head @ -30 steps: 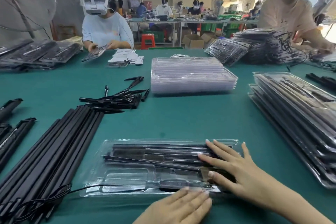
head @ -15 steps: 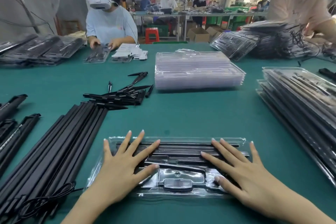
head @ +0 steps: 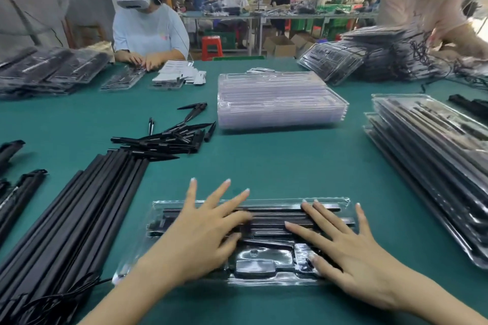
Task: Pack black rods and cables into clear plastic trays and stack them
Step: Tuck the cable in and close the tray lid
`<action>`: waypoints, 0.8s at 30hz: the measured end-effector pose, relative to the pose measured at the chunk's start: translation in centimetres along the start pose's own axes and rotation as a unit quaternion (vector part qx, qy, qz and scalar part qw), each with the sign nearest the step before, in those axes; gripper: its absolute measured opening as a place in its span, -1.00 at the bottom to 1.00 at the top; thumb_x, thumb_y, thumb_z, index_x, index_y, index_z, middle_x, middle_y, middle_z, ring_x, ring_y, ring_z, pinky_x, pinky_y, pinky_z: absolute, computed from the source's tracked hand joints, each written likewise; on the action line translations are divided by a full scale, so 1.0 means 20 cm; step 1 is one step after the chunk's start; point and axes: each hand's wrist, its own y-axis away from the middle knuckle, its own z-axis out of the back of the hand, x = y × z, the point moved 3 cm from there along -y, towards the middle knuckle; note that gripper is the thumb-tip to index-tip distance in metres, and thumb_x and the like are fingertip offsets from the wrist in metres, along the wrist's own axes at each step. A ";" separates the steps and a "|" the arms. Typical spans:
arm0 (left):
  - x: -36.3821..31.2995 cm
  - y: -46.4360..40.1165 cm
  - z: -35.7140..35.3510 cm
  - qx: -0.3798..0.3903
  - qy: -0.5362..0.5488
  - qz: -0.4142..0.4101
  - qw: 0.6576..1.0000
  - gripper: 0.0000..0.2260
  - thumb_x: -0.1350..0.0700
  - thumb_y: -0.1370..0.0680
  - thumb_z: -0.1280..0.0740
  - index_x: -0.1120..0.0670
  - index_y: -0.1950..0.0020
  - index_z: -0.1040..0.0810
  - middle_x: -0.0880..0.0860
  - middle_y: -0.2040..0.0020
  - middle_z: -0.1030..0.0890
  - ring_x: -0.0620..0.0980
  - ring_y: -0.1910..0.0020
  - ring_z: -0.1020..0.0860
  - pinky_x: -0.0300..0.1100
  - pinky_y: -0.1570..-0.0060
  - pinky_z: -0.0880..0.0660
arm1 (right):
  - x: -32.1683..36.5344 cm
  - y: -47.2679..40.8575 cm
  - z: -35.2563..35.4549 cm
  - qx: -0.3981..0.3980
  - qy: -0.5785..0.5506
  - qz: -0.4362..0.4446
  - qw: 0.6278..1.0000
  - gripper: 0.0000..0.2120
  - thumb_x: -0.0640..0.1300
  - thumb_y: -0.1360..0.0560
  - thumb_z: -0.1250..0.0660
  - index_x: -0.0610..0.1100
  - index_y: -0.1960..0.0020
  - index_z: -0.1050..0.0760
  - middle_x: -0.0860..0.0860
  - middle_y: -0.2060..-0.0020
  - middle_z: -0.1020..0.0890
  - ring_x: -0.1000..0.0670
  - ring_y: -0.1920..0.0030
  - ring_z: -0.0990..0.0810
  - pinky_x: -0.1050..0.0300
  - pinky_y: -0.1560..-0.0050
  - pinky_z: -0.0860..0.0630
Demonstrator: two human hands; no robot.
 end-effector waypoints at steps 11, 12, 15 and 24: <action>-0.41 -0.27 -0.19 0.036 0.121 -0.066 0.990 -0.45 -0.43 -0.49 0.14 -0.45 -0.40 0.34 -0.27 -0.49 0.33 -0.14 -0.47 0.40 0.28 -0.33 0.47 | -0.19 0.04 0.22 -0.006 -0.418 0.008 0.908 -0.65 0.00 -0.49 -0.39 0.24 -0.25 -0.50 0.33 -0.34 -0.42 0.29 -0.40 -0.29 -0.04 -0.52 0.04; -0.41 -0.28 -0.19 0.041 0.118 -0.069 0.990 -0.50 -0.43 -0.49 0.15 -0.51 -0.37 0.29 -0.26 -0.49 0.34 -0.14 -0.47 0.42 0.27 -0.31 0.49 | -0.26 0.07 0.26 -0.083 -0.456 -0.040 0.885 -0.65 0.01 -0.42 -0.44 0.15 -0.20 -0.56 0.24 -0.23 -0.56 0.24 -0.32 -0.43 -0.01 -0.47 -0.22; -0.41 -0.29 -0.18 0.057 0.124 -0.067 0.988 -0.57 -0.44 -0.47 0.15 -0.58 -0.32 0.17 -0.26 -0.49 0.35 -0.16 -0.45 0.45 0.26 -0.29 0.52 | -0.41 0.13 0.30 -0.124 -0.384 -0.189 0.895 -0.28 0.20 -0.15 -0.49 0.23 -0.29 -0.38 0.12 -0.27 -0.50 0.15 -0.30 -0.43 0.14 -0.33 -0.33; -0.43 -0.29 -0.14 0.128 0.122 -0.067 0.982 -0.54 -0.38 -0.54 0.07 -0.49 -0.42 0.13 -0.20 -0.50 0.37 -0.13 -0.45 0.46 0.34 -0.29 0.47 | -0.35 -0.02 0.27 0.152 -0.025 -0.169 0.974 0.36 0.29 -0.10 -0.58 0.22 -0.48 0.40 0.01 -0.53 0.13 -0.05 -0.52 0.19 -0.24 -0.46 -0.05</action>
